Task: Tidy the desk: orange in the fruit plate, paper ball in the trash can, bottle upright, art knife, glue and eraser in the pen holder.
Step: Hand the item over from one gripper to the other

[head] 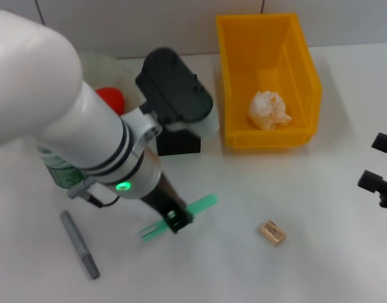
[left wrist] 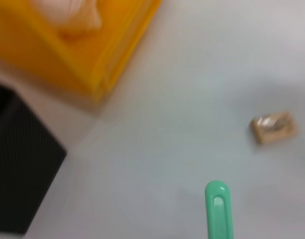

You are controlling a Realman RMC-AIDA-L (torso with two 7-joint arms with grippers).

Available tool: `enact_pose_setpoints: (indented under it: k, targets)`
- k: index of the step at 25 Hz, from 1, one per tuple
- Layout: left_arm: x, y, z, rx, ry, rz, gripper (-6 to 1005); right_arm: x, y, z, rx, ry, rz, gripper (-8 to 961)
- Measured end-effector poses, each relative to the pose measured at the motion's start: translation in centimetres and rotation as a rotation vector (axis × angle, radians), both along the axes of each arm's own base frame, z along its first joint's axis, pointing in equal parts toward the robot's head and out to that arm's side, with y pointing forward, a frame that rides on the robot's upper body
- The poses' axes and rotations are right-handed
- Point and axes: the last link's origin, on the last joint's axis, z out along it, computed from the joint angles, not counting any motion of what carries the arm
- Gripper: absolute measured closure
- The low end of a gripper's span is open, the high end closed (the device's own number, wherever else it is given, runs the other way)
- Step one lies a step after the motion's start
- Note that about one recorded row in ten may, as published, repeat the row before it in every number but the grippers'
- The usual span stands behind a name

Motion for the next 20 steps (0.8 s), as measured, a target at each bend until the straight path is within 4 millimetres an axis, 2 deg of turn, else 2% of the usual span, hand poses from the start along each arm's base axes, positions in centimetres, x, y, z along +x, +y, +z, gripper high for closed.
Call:
enact_pose_setpoints:
  k: [3, 4, 5, 7, 9, 10, 15, 17, 19, 20]
  targets:
    - [0.4, 0.0, 0.2, -0.006, -0.025, -0.004, 812, 0.0, -1.1, -0.1, 0.086, -0.044, 0.087, 114]
    - [1.8, 0.2, 0.8, -0.026, -0.113, -0.015, 812, 0.0, -1.4, -0.2, 0.121, -0.066, 0.123, 114]
    - [2.3, 0.4, 1.0, -0.030, -0.146, -0.019, 812, -0.1, -1.8, -0.5, 0.161, -0.092, 0.163, 114]
    - [2.9, 0.7, 1.4, -0.032, -0.190, -0.022, 812, 0.0, -2.9, -1.9, 0.275, -0.178, 0.268, 115]
    - [3.3, 1.0, 1.7, -0.032, -0.228, -0.023, 812, 0.0, -3.3, -2.5, 0.316, -0.209, 0.302, 115]
    - [3.5, 1.3, 1.9, -0.025, -0.257, -0.021, 812, -0.1, -3.9, -3.6, 0.382, -0.253, 0.358, 115]
    - [3.7, 2.1, 2.5, 0.002, -0.309, -0.002, 812, -0.4, -4.4, -5.3, 0.494, -0.318, 0.429, 115]
    - [3.9, 2.6, 2.9, 0.006, -0.344, 0.024, 812, -0.5, -4.3, -6.6, 0.591, -0.413, 0.481, 115]
    - [4.0, 2.8, 3.0, 0.007, -0.355, 0.033, 812, -0.5, -4.3, -7.1, 0.621, -0.447, 0.494, 114]
    - [4.0, 3.1, 3.2, 0.009, -0.377, 0.053, 812, -0.6, -4.2, -8.1, 0.680, -0.520, 0.520, 114]
